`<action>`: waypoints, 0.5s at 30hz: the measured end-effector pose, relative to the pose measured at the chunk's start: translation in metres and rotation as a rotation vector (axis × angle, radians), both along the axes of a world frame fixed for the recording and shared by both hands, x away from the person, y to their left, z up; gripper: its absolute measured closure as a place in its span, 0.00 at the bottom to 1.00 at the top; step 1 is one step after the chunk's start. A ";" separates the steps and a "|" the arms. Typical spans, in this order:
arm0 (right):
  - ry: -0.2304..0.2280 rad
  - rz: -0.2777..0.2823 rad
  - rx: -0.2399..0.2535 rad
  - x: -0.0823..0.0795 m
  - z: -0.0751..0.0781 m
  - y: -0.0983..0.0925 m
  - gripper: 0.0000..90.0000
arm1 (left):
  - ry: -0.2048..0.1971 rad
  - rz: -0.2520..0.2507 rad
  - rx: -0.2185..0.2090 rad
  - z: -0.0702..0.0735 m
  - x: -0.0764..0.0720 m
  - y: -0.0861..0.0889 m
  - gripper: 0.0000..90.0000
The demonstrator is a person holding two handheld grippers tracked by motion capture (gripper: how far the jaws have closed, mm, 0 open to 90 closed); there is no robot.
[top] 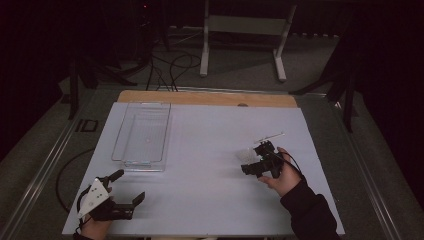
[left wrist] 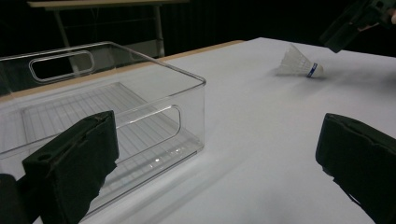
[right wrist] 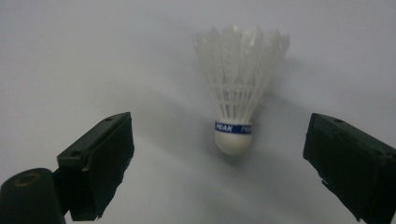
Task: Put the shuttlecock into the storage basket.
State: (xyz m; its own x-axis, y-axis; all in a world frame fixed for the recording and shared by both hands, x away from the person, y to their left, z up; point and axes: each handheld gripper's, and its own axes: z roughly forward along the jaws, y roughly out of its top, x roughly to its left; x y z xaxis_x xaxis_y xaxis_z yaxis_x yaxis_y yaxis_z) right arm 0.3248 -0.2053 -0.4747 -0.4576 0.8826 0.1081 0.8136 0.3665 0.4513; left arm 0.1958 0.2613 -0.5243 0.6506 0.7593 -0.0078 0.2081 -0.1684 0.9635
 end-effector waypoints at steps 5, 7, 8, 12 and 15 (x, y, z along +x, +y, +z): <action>0.068 -0.016 -0.023 0.004 -0.006 0.000 0.10 | 0.001 -0.001 0.001 0.000 0.000 0.000 0.00; 0.086 -0.016 -0.035 0.005 -0.008 0.001 0.10 | 0.002 -0.002 0.000 0.000 0.000 0.000 0.00; 0.091 -0.016 -0.040 0.005 -0.008 0.002 0.10 | 0.002 -0.003 0.000 0.000 0.000 0.000 0.00; 0.116 -0.014 -0.061 0.008 -0.011 0.004 0.11 | 0.002 -0.003 0.000 0.000 0.000 0.000 0.00; 0.125 -0.015 -0.071 0.010 -0.013 0.004 0.12 | 0.002 -0.004 0.001 0.000 0.000 0.000 0.00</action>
